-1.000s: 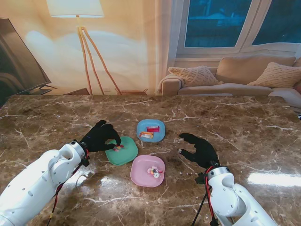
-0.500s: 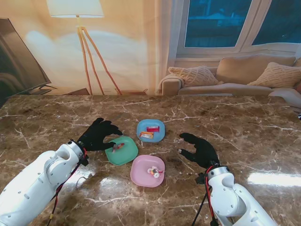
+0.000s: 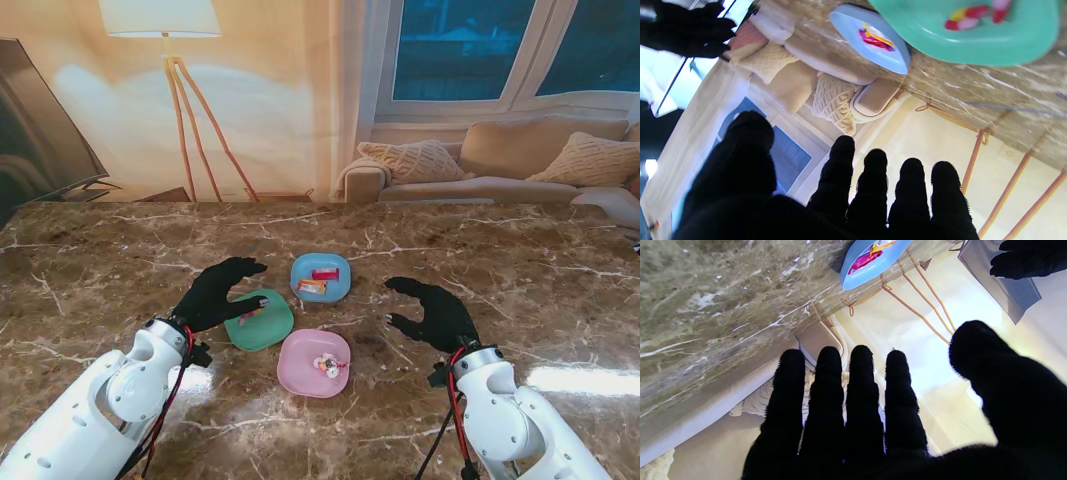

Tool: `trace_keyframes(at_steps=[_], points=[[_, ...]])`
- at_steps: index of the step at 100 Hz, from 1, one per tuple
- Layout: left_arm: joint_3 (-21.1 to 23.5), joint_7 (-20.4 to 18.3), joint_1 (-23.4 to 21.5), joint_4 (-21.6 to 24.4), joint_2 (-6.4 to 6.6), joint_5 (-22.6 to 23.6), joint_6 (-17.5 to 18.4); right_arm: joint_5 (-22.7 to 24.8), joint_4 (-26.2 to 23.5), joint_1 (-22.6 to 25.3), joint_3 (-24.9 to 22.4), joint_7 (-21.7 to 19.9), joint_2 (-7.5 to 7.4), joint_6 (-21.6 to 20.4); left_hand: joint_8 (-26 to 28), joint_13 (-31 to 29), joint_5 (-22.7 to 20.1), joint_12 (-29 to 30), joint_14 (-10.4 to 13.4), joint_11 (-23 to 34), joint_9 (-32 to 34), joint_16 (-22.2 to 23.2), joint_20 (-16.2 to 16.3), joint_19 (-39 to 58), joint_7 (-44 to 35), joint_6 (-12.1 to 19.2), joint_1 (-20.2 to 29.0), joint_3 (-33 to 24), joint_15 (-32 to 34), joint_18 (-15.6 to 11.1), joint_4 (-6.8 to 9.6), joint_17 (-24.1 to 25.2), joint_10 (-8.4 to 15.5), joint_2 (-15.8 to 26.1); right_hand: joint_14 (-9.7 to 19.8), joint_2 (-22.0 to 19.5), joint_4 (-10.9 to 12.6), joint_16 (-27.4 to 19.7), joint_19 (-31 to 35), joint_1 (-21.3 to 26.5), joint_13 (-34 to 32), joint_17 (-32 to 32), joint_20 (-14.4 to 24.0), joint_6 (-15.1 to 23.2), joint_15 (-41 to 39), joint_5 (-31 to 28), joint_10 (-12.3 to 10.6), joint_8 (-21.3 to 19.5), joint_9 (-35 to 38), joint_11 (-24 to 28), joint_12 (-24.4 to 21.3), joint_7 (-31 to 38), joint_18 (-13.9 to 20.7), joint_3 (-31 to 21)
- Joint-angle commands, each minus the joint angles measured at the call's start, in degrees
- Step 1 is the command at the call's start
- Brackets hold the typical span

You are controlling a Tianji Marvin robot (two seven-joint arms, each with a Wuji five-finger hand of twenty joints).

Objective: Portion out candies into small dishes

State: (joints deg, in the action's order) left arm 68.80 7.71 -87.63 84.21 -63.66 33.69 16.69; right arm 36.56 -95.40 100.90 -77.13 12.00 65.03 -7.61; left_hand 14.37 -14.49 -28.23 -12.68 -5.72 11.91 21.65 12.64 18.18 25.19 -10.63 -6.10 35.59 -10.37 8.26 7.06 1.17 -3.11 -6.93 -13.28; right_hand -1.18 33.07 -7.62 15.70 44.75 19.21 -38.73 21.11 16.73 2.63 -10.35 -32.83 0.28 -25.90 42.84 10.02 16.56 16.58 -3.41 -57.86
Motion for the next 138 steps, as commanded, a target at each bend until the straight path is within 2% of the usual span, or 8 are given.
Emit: trace_keyframes(at_steps=[1,11,18,26,36,49,72,138], points=[[-1.0,0.3,-1.11,-0.12,-0.81,-0.88,0.24,0.06,-0.51,0.51,-0.39,-1.56,-0.41,-0.41,-1.92,-0.53,1.42,0.91,-0.63,0.09,-2.44,-1.2,-1.07,5.18,1.82,-1.2,-2.9,3.82,0.93,-2.68,1.52,1.87,-1.65,4.13,2.96,-0.6,2.0,-1.59,0.43,-2.68,-1.31,0.16,-0.15,0.01,1.4,-0.4,-1.91,0.66,0.21,-1.52,-1.58,-0.17,2.03,0.61],[-1.69,-0.32,-1.8,-0.37,-1.13,-4.35,0.68,0.64,-1.01,0.69,-0.8,-2.88,-0.73,-0.92,-2.5,-2.75,1.99,1.4,-1.6,-0.59,-2.4,-1.08,0.48,9.39,3.37,-2.35,-4.54,6.97,1.48,-1.67,2.0,0.77,-2.35,8.6,3.52,-1.56,2.05,-3.34,-0.39,-3.95,-0.14,-0.57,-1.38,-0.33,2.13,-0.35,-1.83,1.26,-1.0,-2.51,-3.8,-0.49,2.8,3.28],[-1.99,-0.56,-1.91,-1.0,-1.18,-5.11,1.51,0.84,-1.21,0.78,-0.85,-3.44,-0.86,-0.99,-2.65,-2.34,2.31,1.57,-1.04,-0.91,-2.78,-1.23,0.32,9.14,3.83,-2.36,-5.81,7.9,1.02,-2.16,2.01,1.62,-2.07,10.4,3.84,-2.89,2.12,-4.09,-1.26,-5.47,1.08,-1.51,-2.23,-0.68,2.53,0.27,-1.67,1.76,-2.49,-3.04,-5.04,-0.99,3.5,6.13],[-1.99,-1.26,-2.13,-1.51,-1.15,-6.38,2.61,0.91,-1.32,0.87,-0.66,-3.93,-0.96,-0.79,-2.75,-2.04,2.63,1.77,-0.6,-1.26,-3.08,-1.37,0.06,8.76,4.2,-2.1,-6.39,8.54,0.54,-2.32,2.15,1.96,-1.55,11.06,4.13,-5.46,2.8,-4.88,-2.58,-7.49,3.25,-2.91,-3.46,-1.6,3.08,1.65,-1.18,2.66,-5.1,-3.75,-6.88,-2.1,4.64,10.29],[-1.88,-1.4,-2.37,-1.97,-1.08,-6.48,4.04,0.8,-1.15,0.81,-0.2,-4.54,-1.06,-0.6,-2.67,-1.43,2.81,1.95,1.1,-1.56,-3.16,-1.52,-0.62,7.57,4.24,-0.96,-6.12,8.98,-0.27,-3.91,2.67,3.1,-0.01,10.97,4.69,-8.67,4.06,-5.57,-4.42,-10.45,6.01,-4.72,-4.7,-2.66,3.8,3.84,-0.87,3.77,-8.27,-4.05,-8.32,-3.81,5.93,14.5],[-1.77,-1.16,-2.83,-2.04,-1.11,-6.56,4.96,0.23,-0.78,0.5,0.54,-5.39,-1.17,-0.42,-2.32,-1.28,2.73,1.9,2.33,-1.61,-3.03,-1.42,-1.17,6.66,3.68,0.01,-5.74,9.22,-0.71,-5.31,3.12,3.79,1.06,10.75,5.34,-10.38,4.69,-6.23,-6.57,-12.99,9.0,-6.47,-5.73,-4.07,4.62,6.52,-0.46,4.87,-11.86,-4.56,-9.62,-5.74,7.35,16.83],[-1.54,-1.11,-3.51,-1.82,-1.08,-6.58,5.25,-0.68,-0.24,0.16,1.52,-5.77,-1.16,-0.28,-2.14,-1.39,2.7,1.81,2.37,-1.72,-2.76,-1.27,-1.48,6.3,3.28,-0.2,-5.64,9.49,-1.22,-5.42,3.46,3.91,0.92,10.85,5.5,-12.39,5.1,-6.55,-7.89,-16.46,10.78,-7.39,-6.23,-5.38,4.96,8.33,0.36,5.61,-13.92,-5.19,-10.31,-7.02,8.24,17.68],[0.19,-1.1,-4.31,-0.85,-0.76,-4.59,5.45,-1.54,0.65,-0.43,2.58,-4.03,-0.76,-0.89,-1.91,-1.76,2.03,1.35,2.29,-1.84,-1.95,-0.91,-1.46,6.66,2.98,-0.32,-5.02,9.59,-1.41,-5.2,3.66,3.83,0.66,10.65,5.16,-12.12,5.23,-6.49,-7.79,-15.66,9.98,-6.73,-5.92,-5.06,4.36,7.41,0.48,5.36,-13.16,-4.43,-10.31,-6.14,7.61,16.98]])
